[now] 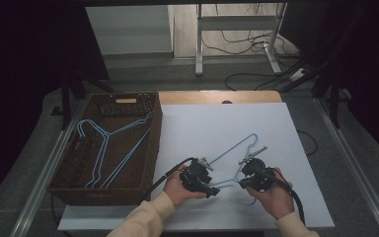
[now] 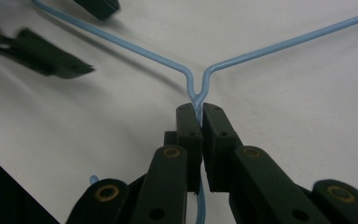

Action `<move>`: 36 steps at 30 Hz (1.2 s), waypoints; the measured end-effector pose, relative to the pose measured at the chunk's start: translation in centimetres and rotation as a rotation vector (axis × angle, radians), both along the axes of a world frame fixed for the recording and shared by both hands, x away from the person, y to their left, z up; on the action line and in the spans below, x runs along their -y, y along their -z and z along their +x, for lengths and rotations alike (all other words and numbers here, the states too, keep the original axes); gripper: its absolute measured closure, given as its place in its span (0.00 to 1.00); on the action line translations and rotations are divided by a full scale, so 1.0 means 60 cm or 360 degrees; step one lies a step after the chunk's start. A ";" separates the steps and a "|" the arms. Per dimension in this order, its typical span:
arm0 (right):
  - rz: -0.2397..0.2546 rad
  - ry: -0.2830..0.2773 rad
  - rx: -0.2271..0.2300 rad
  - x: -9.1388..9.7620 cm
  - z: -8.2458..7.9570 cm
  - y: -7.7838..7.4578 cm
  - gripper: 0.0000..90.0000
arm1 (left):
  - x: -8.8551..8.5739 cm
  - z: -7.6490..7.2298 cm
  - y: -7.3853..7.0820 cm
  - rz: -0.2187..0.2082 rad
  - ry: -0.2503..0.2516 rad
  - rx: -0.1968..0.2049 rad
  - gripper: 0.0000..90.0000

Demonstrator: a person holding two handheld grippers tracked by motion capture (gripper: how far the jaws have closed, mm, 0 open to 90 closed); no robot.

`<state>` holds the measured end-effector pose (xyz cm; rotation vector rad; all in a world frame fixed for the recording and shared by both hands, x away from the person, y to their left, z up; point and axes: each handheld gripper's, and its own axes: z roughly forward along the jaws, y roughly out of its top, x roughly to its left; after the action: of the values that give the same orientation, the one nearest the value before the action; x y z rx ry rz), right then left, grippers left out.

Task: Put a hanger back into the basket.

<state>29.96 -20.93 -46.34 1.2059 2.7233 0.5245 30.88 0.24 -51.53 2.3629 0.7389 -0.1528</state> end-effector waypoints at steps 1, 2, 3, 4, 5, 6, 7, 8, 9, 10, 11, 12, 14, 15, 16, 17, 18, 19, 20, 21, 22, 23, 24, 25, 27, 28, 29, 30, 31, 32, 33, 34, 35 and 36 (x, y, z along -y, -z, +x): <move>0.0004 -0.0003 0.0004 0.000 0.000 -0.001 0.96 | 0.002 0.001 0.003 -0.0001 -0.0003 0.0005 0.54; 0.0007 -0.0004 0.0007 0.000 -0.001 -0.002 0.96 | 0.003 0.002 0.004 0.0002 -0.0002 0.0008 0.58; 0.0011 -0.0008 0.0008 0.000 -0.001 -0.003 0.96 | 0.004 0.002 0.005 0.0002 -0.0001 0.0014 0.64; 0.0011 -0.0010 0.0014 -0.001 -0.002 -0.004 0.96 | 0.005 0.003 0.006 0.0000 0.0001 0.0014 0.68; 0.0018 -0.0015 0.0020 -0.002 -0.003 -0.007 0.96 | 0.005 0.003 0.006 0.0000 0.0004 0.0014 0.78; 0.0018 -0.0015 0.0020 -0.002 -0.003 -0.007 0.96 | 0.005 0.002 0.005 0.0005 0.0003 0.0017 0.78; 0.0023 -0.0022 0.0029 -0.003 -0.004 -0.010 0.96 | 0.005 0.002 0.004 0.0014 -0.0005 0.0021 0.87; 0.0023 -0.0022 0.0029 -0.003 -0.004 -0.010 0.96 | 0.004 0.002 0.004 0.0018 -0.0003 0.0021 0.87; 0.0024 -0.0027 0.0036 -0.004 -0.005 -0.011 0.96 | 0.003 0.002 0.003 0.0014 0.0002 0.0015 0.88; 0.0026 -0.0028 0.0040 -0.004 -0.005 -0.013 0.96 | 0.002 0.002 0.003 0.0015 0.0011 0.0010 0.89; 0.0034 -0.0029 0.0039 -0.003 -0.005 -0.014 0.96 | 0.002 0.002 0.002 0.0014 0.0019 0.0009 0.89; 0.0040 -0.0030 0.0040 -0.003 -0.005 -0.014 0.96 | 0.002 0.001 0.001 0.0016 0.0027 0.0005 0.90; 0.0051 -0.0030 0.0044 -0.001 -0.005 -0.015 0.96 | 0.002 0.000 0.000 0.0018 0.0051 0.0001 0.91; 0.0059 -0.0032 0.0046 -0.001 -0.005 -0.015 0.96 | 0.002 -0.001 0.000 0.0017 0.0059 -0.0001 0.92; 0.0062 -0.0035 0.0049 0.000 -0.005 -0.016 0.96 | 0.003 -0.002 -0.001 0.0020 0.0069 0.0000 0.93; 0.0063 -0.0038 0.0050 0.000 -0.004 -0.016 0.96 | 0.002 -0.002 -0.001 0.0022 0.0084 -0.0001 0.93; 0.0071 -0.0041 0.0052 0.001 -0.004 -0.017 0.95 | 0.002 -0.003 -0.002 0.0021 0.0093 0.0001 0.94; 0.0088 -0.0042 0.0058 0.003 -0.004 -0.017 0.95 | 0.001 -0.004 -0.003 0.0020 0.0099 0.0004 0.95; 0.0125 -0.0029 0.0068 0.007 -0.003 -0.019 0.93 | 0.001 -0.004 -0.005 0.0019 0.0106 0.0003 0.96; 0.0181 -0.0016 0.0069 0.012 -0.001 -0.021 0.88 | 0.001 -0.005 -0.007 0.0011 0.0098 0.0008 0.96; 0.0316 0.0019 0.0107 0.026 0.002 -0.029 0.76 | 0.000 -0.006 -0.009 0.0002 0.0093 0.0009 0.96; 0.0316 0.0019 0.0107 0.026 0.002 -0.029 0.76 | -0.002 -0.006 -0.012 0.0000 0.0092 0.0010 0.96; 0.0372 0.0048 0.0153 0.035 0.003 -0.034 0.71 | -0.003 -0.006 -0.015 -0.0009 0.0088 0.0010 0.96; 0.0427 0.0083 0.0199 0.044 0.003 -0.041 0.66 | -0.005 -0.005 -0.018 -0.0010 0.0086 0.0015 0.96; 0.0539 0.0168 0.0282 0.063 0.004 -0.052 0.57 | -0.010 -0.005 -0.026 -0.0042 0.0067 0.0013 0.96; 0.0587 0.0208 0.0318 0.074 0.004 -0.056 0.54 | -0.013 -0.004 -0.030 -0.0060 0.0052 0.0019 0.96; 0.0644 0.0253 0.0348 0.086 0.005 -0.058 0.51 | -0.017 -0.004 -0.034 -0.0071 0.0040 0.0020 0.96; 0.0748 0.0333 0.0365 0.109 0.006 -0.060 0.50 | -0.021 -0.004 -0.038 -0.0082 0.0029 0.0020 0.96; 0.0748 0.0333 0.0365 0.109 0.006 -0.060 0.50 | -0.024 -0.003 -0.042 -0.0086 0.0012 0.0014 0.96; 0.0766 0.0351 0.0353 0.118 0.007 -0.059 0.50 | -0.027 -0.003 -0.046 -0.0084 -0.0006 0.0027 0.96; 0.0763 0.0362 0.0348 0.126 0.008 -0.057 0.51 | -0.031 -0.003 -0.051 -0.0089 -0.0023 0.0033 0.96; 0.0743 0.0383 0.0338 0.139 0.008 -0.050 0.51 | -0.034 -0.004 -0.055 -0.0099 -0.0037 0.0039 0.96; 0.0743 0.0383 0.0338 0.139 0.008 -0.050 0.51 | -0.037 -0.003 -0.059 -0.0102 -0.0034 0.0047 0.96; 0.0739 0.0380 0.0326 0.144 0.008 -0.045 0.50 | -0.040 -0.004 -0.063 -0.0114 -0.0046 0.0052 0.96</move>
<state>30.43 -29.55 -43.63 1.4520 2.3116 1.2155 30.62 2.62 -47.76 2.2805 0.7392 -0.1262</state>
